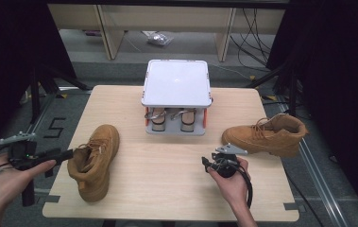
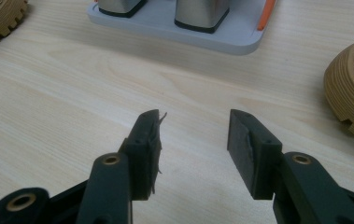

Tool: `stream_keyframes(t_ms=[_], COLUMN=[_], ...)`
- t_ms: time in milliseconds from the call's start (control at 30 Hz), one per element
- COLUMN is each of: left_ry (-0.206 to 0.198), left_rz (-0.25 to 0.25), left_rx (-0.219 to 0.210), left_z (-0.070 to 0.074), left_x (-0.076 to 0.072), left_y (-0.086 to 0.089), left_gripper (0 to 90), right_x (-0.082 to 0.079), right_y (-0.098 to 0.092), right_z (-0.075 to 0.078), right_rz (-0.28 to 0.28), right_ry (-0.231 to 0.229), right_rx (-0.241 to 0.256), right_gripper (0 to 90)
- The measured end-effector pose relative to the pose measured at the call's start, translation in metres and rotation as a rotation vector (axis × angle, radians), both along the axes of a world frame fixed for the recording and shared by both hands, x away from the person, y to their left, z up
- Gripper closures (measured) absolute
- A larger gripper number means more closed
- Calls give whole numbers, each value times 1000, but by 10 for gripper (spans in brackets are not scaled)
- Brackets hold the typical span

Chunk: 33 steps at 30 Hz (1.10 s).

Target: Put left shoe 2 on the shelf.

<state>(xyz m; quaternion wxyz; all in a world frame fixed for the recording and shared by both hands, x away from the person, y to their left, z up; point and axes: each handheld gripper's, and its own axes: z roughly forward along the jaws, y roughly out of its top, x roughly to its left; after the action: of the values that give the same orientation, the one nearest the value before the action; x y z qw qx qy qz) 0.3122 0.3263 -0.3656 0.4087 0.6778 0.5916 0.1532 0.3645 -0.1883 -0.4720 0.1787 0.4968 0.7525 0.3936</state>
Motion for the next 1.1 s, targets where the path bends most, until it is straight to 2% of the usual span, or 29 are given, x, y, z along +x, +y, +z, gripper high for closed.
stream_keyframes(t_ms=[33,67,133,167,200,233,267,333,367,433,467,533,600,667,733,800,833,900,933,1067,1100], left_ry=[17,23,45,40,46,56,70,95,93,104,114,125,128,142,177,188,190,200,207,232,221], left_rz=[-16,-28,-33,-29,-34,-36,-43,-51,-39,-30,-23,-22,-26,-29,-51,-45,-39,-22,-29,-35,-23], left_rx=[28,34,30,26,41,38,47,62,62,78,83,82,78,89,98,82,89,86,88,61,57], left_z=[-1,-3,-6,-9,-10,-11,-11,-12,-14,-16,-17,-20,-25,-29,-32,-36,-38,-42,-44,-50,-53], left_x=[1,2,4,6,7,9,10,12,12,13,14,14,15,18,22,26,27,30,31,33,33], left_y=[0,-2,-6,-8,-9,-10,-9,-9,-9,-8,-7,-7,-9,-12,-14,-15,-15,-15,-15,-14,-14], left_gripper=[468,465,464,464,464,464,464,463,463,463,464,470,472,479,479,479,484,492,494,499,503], right_x=[-1,-2,-1,0,0,-2,-2,-3,-4,-5,-5,-4,-6,-5,-5,-5,-4,-4,-4,-3,-4], right_y=[0,0,1,0,0,1,1,1,1,0,2,1,3,3,4,3,4,3,3,3,2], right_z=[1,1,0,0,0,2,3,6,7,9,9,8,10,9,8,8,7,6,6,6,6], right_rz=[-14,-20,-18,-19,-21,-30,-23,-21,-22,-27,-30,-12,-21,-18,-20,-6,-2,-1,-3,-1,-5], right_ry=[7,15,21,10,11,24,0,-2,4,-5,-1,-25,6,-6,7,27,17,19,17,15,18], right_rx=[-2,0,5,-7,-6,-3,-9,-1,8,-5,8,-3,11,6,19,24,35,29,20,22,17], right_gripper=[549,548,548,549,549,548,549,549,548,548,549,548,547,546,543,538,537,535,535,532,531])
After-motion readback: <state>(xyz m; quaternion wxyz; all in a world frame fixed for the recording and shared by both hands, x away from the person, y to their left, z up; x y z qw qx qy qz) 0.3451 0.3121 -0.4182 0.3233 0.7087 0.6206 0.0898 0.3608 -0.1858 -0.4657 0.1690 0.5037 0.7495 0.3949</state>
